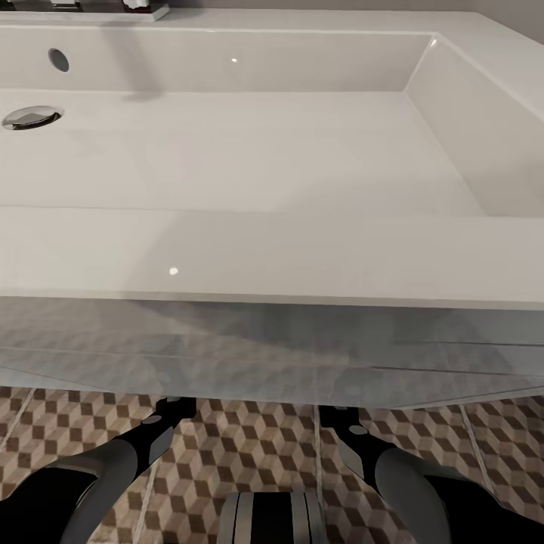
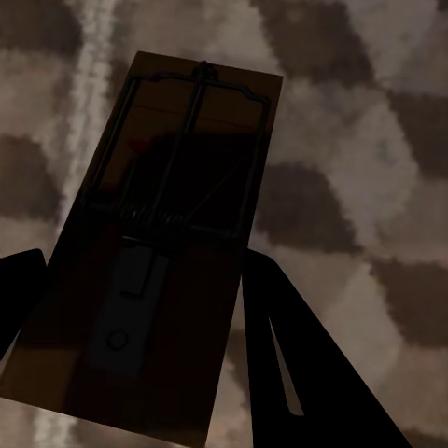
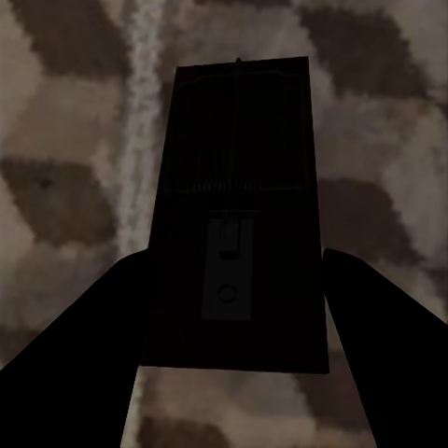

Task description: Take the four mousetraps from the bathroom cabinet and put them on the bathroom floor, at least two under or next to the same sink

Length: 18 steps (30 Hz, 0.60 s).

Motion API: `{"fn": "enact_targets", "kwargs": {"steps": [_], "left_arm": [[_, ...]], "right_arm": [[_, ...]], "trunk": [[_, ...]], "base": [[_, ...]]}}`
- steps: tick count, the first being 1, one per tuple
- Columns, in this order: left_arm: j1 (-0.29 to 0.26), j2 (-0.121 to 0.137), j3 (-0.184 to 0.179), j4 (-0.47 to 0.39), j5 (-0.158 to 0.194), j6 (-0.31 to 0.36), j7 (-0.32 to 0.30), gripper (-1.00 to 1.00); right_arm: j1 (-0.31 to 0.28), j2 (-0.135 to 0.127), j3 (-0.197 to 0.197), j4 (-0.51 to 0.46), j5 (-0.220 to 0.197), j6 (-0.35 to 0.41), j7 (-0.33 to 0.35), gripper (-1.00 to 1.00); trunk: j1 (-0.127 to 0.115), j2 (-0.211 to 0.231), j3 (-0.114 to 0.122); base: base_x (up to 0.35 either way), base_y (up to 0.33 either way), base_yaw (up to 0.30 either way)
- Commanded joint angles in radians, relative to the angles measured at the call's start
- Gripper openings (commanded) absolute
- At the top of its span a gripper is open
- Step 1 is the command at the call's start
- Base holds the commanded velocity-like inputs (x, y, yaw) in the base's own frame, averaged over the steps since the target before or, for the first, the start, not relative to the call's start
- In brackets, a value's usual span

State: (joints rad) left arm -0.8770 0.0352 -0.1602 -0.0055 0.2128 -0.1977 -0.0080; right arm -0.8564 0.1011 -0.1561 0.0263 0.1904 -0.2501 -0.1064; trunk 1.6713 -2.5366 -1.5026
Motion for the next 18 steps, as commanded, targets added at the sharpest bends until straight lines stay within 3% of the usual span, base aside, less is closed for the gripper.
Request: {"fn": "enact_targets", "kwargs": {"steps": [1, 13, 14, 18], "left_arm": [[0.000, 0.000, -0.009, 0.001, 0.005, -0.003, 0.002, -1.00], [-0.001, 0.000, -0.009, 0.001, 0.005, -0.003, 0.002, -1.00], [-0.001, 0.000, -0.009, 0.001, 0.005, -0.003, 0.002, -1.00], [-0.001, 0.000, -0.009, 0.001, 0.005, -0.004, 0.002, -1.00]], "right_arm": [[-0.001, 0.000, -0.008, 0.003, 0.011, -0.005, -0.005, -1.00], [-0.001, -0.007, -0.009, 0.003, 0.008, -0.006, -0.006, -1.00], [-0.001, -0.007, -0.009, 0.003, 0.007, -0.007, -0.006, 1.00], [-0.001, -0.008, -0.009, 0.003, 0.006, -0.007, -0.006, 1.00]], "trunk": [[0.000, 0.000, -0.001], [0.000, 0.000, -0.001], [0.000, 0.000, -0.001], [0.000, 0.000, -0.001]], "base": [[0.000, 0.000, 0.000], [0.000, 0.000, 0.000], [0.000, 0.000, 0.000], [0.000, 0.000, 0.000]]}}
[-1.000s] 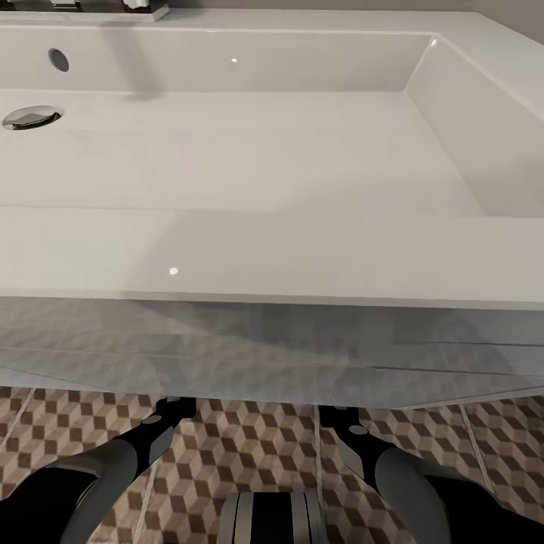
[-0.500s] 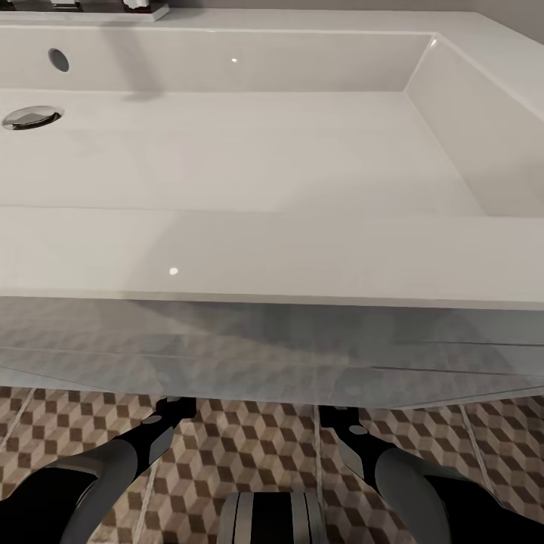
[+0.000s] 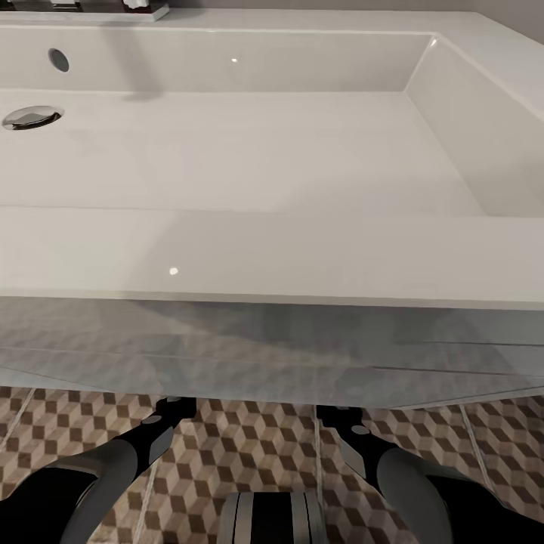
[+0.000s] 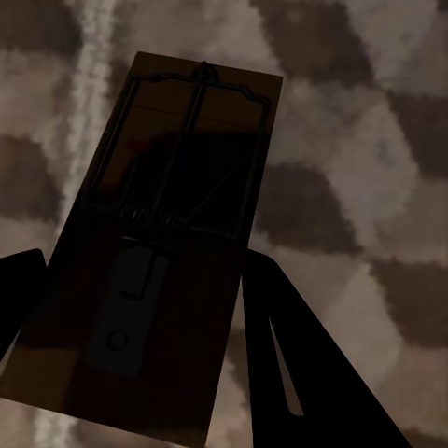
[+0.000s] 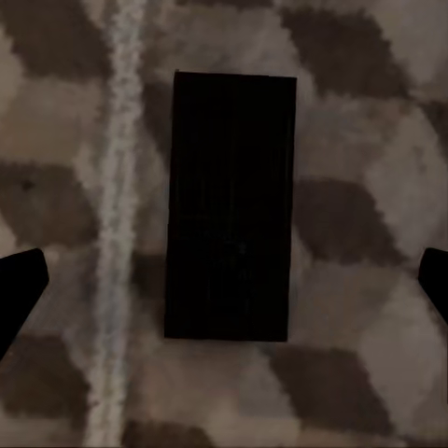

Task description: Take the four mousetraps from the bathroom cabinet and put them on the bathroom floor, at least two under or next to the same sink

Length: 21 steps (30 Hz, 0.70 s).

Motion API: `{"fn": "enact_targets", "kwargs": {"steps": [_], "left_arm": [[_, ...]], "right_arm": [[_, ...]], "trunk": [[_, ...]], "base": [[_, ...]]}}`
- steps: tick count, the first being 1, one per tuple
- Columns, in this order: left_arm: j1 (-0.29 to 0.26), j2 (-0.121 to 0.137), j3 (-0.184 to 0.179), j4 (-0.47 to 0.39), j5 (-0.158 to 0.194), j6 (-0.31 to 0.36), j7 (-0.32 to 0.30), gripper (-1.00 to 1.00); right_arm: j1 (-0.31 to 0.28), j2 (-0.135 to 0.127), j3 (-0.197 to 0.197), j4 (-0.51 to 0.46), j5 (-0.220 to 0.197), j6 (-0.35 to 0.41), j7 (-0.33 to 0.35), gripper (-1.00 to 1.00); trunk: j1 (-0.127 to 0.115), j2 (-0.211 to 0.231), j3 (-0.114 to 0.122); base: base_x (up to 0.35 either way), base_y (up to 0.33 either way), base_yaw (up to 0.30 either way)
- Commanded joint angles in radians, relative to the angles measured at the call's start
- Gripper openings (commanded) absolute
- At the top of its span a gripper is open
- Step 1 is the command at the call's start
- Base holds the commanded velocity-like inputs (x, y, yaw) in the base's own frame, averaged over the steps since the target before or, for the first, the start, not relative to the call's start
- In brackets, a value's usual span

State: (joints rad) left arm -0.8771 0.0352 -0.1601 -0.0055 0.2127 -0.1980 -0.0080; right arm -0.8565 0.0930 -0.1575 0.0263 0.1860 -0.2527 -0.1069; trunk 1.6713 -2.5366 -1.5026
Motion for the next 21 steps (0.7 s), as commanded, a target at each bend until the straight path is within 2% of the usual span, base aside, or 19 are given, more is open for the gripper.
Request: {"fn": "enact_targets", "kwargs": {"steps": [1, 21], "left_arm": [[0.000, 0.000, -0.009, 0.001, 0.005, -0.004, 0.002, -1.00], [-0.001, 0.000, -0.009, 0.001, 0.005, -0.004, 0.002, -1.00]], "right_arm": [[-0.001, 0.000, -0.008, 0.003, 0.010, -0.005, -0.005, 1.00], [-0.001, 0.000, -0.008, 0.003, 0.010, -0.003, -0.005, 1.00]], "trunk": [[0.000, 0.000, -0.001], [0.000, 0.000, -0.001]], "base": [[0.000, 0.000, 0.000], [0.000, 0.000, 0.000]]}}
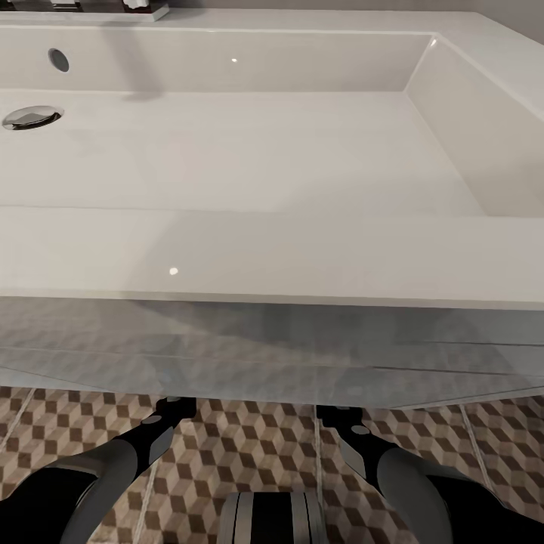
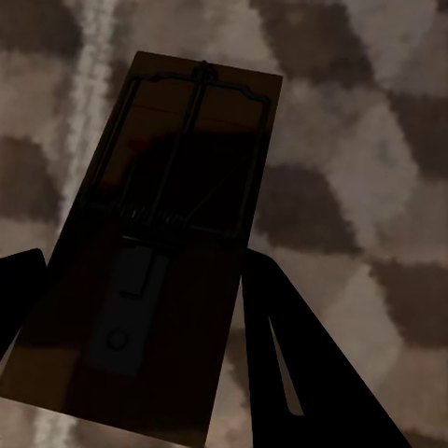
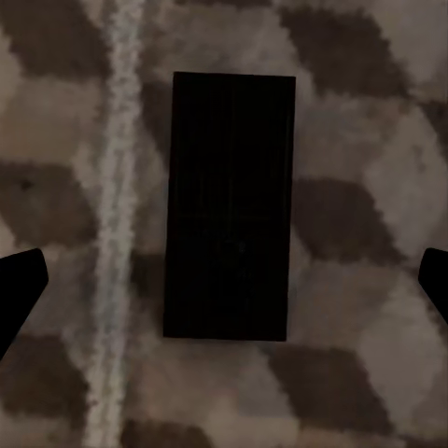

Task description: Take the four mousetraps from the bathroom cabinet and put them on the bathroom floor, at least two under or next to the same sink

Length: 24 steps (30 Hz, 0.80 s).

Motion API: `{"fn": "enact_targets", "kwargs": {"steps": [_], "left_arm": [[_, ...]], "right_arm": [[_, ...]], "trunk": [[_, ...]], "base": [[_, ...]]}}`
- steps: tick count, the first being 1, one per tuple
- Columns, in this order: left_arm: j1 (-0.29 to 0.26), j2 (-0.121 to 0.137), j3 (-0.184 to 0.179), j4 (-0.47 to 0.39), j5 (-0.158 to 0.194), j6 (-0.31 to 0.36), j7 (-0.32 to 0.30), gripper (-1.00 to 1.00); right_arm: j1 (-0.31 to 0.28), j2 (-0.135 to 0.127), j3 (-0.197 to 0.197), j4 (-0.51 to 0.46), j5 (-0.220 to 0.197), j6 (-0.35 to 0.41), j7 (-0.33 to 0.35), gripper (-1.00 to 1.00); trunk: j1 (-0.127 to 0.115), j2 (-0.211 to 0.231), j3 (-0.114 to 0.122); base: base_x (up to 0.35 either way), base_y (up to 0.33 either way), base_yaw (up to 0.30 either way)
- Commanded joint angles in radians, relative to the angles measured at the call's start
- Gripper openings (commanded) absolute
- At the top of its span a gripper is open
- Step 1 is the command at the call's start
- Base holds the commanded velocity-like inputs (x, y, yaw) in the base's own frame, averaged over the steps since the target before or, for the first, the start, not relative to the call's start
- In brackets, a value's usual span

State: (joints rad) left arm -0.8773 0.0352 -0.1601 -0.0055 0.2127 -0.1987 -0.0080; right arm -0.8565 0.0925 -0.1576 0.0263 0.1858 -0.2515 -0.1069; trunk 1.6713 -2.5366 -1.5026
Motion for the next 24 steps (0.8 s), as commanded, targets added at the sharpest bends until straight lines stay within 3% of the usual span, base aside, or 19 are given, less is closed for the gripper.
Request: {"fn": "enact_targets", "kwargs": {"steps": [1, 24], "left_arm": [[0.000, 0.000, -0.009, 0.001, 0.005, -0.003, 0.002, 1.00], [-0.001, 0.000, -0.009, 0.001, 0.005, -0.003, 0.001, 1.00]], "right_arm": [[-0.001, 0.000, -0.008, 0.003, 0.011, -0.005, -0.005, 1.00], [-0.001, 0.000, -0.008, 0.003, 0.011, -0.005, -0.004, 1.00]], "trunk": [[0.000, 0.000, -0.001], [0.000, 0.000, -0.001]], "base": [[0.000, 0.000, 0.000], [0.000, 0.000, 0.000]]}}
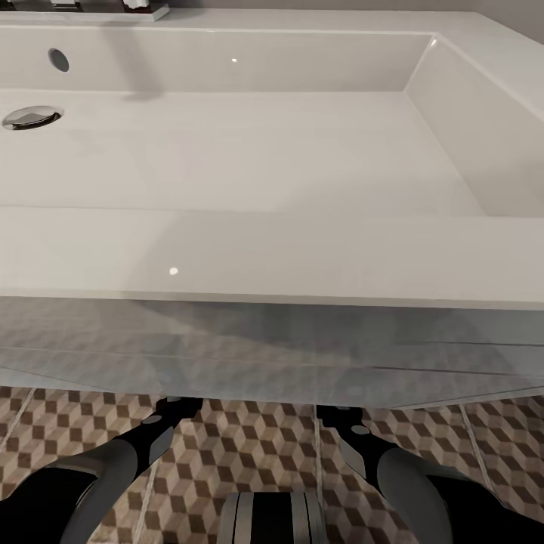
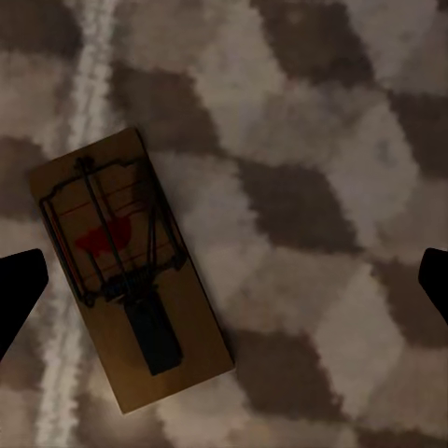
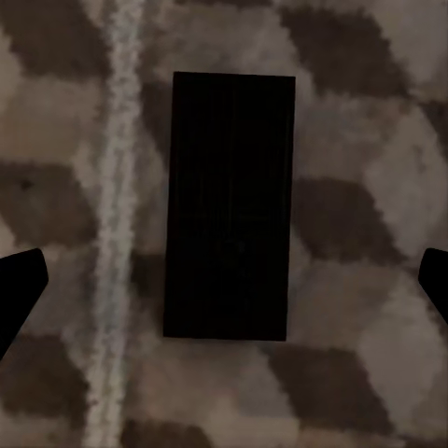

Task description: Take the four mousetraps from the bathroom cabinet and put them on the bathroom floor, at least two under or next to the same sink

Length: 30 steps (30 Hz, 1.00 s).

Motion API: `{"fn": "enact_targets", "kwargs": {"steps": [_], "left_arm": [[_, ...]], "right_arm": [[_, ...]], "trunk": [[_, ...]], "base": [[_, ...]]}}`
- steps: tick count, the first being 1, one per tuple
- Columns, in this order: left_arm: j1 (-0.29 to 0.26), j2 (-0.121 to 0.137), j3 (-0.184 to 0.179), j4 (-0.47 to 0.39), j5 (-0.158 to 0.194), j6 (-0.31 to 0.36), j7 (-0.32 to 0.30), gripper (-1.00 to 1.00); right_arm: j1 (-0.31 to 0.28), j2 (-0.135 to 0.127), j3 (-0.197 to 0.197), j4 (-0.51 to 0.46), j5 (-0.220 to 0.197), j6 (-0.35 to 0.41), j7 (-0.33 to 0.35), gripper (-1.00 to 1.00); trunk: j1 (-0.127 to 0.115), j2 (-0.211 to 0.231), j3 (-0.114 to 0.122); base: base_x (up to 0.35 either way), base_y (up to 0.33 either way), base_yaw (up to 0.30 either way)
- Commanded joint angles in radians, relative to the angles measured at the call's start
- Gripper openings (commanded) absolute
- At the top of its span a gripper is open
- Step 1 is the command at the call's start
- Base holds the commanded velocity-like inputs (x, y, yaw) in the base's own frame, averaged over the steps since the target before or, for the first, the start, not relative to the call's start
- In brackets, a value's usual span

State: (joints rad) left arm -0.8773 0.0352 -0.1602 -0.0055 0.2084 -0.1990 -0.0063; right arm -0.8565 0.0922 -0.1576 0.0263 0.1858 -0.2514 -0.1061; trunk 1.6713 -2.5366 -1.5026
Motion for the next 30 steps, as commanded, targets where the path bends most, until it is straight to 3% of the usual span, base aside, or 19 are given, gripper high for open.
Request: {"fn": "enact_targets", "kwargs": {"steps": [1, 30], "left_arm": [[0.000, 0.000, -0.009, 0.001, 0.009, -0.003, -0.001, 1.00], [0.000, -0.002, -0.009, 0.001, 0.008, -0.004, -0.001, 1.00]], "right_arm": [[-0.001, 0.000, -0.008, 0.003, 0.011, -0.005, -0.005, 1.00], [-0.001, 0.001, -0.007, 0.003, 0.011, -0.005, -0.004, 1.00]], "trunk": [[0.000, 0.000, -0.001], [0.000, 0.000, -0.001]], "base": [[0.000, 0.000, 0.000], [-0.001, 0.000, 0.000]]}}
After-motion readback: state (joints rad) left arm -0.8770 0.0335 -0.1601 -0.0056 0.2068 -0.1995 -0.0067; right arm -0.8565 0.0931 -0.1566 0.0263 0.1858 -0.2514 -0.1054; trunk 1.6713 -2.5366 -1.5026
